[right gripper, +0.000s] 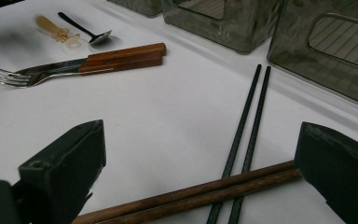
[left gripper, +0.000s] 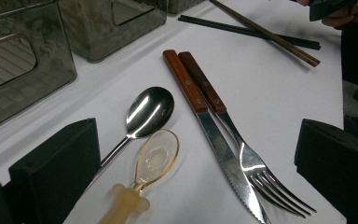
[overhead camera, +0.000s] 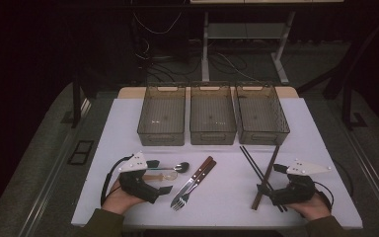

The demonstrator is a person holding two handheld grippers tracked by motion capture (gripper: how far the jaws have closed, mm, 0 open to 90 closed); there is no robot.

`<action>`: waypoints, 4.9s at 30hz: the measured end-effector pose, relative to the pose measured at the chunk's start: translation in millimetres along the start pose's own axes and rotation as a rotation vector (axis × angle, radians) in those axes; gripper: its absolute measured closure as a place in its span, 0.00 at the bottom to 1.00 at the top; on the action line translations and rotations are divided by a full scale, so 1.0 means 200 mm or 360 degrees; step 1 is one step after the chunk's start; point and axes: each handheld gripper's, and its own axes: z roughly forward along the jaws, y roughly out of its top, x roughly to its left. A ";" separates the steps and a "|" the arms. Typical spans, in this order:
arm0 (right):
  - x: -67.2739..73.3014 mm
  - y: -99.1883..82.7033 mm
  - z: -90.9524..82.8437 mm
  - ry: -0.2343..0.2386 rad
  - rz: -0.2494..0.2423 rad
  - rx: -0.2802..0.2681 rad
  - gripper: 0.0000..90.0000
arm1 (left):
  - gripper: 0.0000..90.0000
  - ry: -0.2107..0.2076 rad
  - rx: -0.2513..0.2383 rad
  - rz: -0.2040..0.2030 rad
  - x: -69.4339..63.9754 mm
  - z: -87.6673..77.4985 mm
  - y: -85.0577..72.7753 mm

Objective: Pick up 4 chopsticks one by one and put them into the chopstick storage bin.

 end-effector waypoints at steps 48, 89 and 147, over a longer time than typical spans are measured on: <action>-0.29 0.11 0.02 -0.0323 0.0231 0.0166 0.92 | 0.00 0.0017 0.0027 -0.0012 0.00 0.01 -0.01; -0.55 0.09 0.20 -0.0510 0.0329 0.0333 1.00 | 0.00 0.0013 0.0033 -0.0017 0.01 0.01 -0.01; -0.43 0.14 0.29 -0.0351 0.0185 0.0376 1.00 | 0.00 0.0004 0.0033 -0.0017 0.01 0.01 -0.01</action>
